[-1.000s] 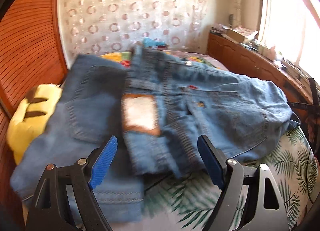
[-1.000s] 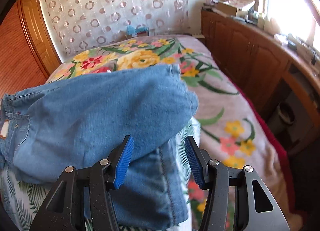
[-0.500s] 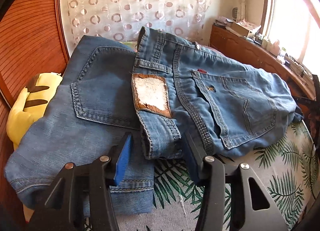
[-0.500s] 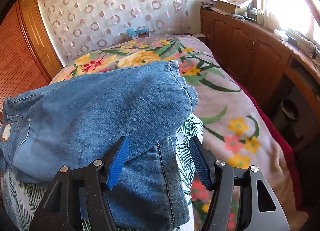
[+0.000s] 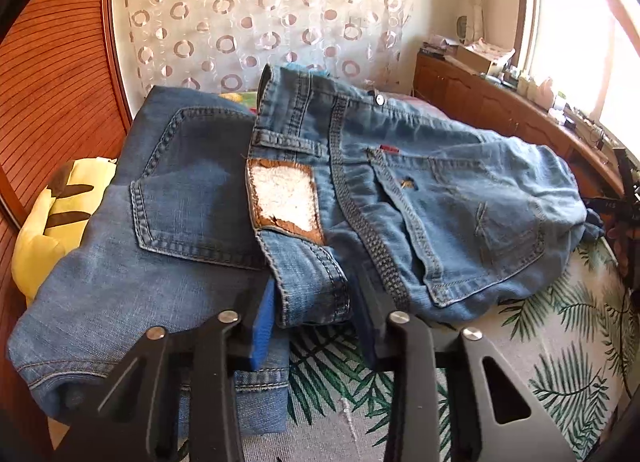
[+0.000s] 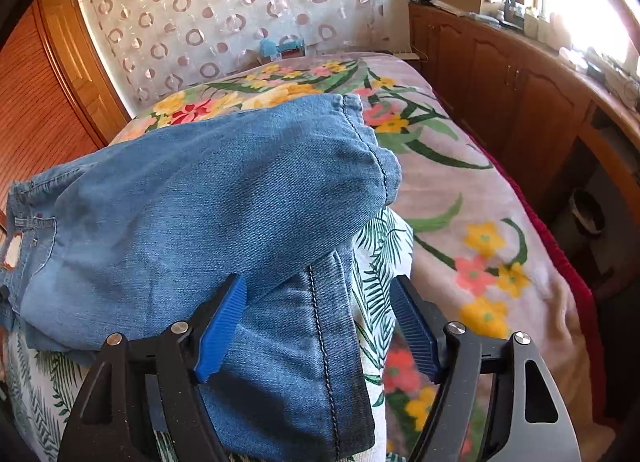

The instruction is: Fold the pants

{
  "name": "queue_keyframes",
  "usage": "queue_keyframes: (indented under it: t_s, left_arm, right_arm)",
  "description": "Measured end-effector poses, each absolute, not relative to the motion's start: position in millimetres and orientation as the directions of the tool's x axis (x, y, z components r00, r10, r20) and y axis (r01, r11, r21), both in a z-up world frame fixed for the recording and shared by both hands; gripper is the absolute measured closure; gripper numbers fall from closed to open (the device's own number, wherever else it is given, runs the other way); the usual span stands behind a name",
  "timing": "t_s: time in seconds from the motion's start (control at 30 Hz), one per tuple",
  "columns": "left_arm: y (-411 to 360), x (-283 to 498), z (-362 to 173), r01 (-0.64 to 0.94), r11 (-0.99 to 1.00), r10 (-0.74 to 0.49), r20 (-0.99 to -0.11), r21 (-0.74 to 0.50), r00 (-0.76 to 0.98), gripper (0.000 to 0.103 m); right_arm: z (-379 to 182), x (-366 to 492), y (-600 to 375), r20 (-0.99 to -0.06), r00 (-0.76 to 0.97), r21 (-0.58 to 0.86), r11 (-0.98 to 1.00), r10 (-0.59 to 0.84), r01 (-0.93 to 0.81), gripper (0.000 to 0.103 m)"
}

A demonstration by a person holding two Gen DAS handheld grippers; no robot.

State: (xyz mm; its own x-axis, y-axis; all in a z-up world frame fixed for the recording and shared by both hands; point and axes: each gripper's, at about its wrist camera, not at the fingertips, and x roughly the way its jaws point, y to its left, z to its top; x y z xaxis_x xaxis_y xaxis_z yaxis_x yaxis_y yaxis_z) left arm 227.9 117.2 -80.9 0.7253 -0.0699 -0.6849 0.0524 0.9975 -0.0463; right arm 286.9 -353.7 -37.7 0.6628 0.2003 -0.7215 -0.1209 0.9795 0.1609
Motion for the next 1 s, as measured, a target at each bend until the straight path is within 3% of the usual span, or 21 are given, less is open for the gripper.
queue_keyframes:
  t_s: [0.33,0.67,0.8,0.93,1.0]
  left_arm:
    - [116.2,231.4,-85.6,0.055,0.998,-0.069,-0.699,-0.042,0.711,0.068]
    - [111.8,237.6,-91.6,0.046,0.999,-0.041,-0.712,-0.012,0.701,0.066]
    - [111.1,240.2,-93.4,0.04,0.999,-0.029,-0.71,-0.001,0.704,0.065]
    - [113.7,240.8,-93.7,0.036,0.999,-0.039,-0.698,-0.018,0.715,0.069]
    - [115.1,241.2,-94.7,0.044,0.999,-0.049,-0.697,-0.025,0.715,0.074]
  right_arm:
    - [-35.4,294.3,-362.7,-0.681,0.633,0.338,0.925,0.369,-0.174,0.026]
    - [-33.6,292.3,-359.4,-0.645,0.676,0.318,0.93,0.356,-0.187,0.027]
    - [-39.9,296.4,-351.2,-0.676,0.68,0.239,0.958,0.284,-0.162,0.044]
    - [-50.9,304.6,-344.6,-0.71,0.667,0.181,0.974,0.224,-0.134,0.079]
    - [-51.4,303.9,-338.9,-0.711,0.67,0.157,0.977,0.213,-0.145,0.084]
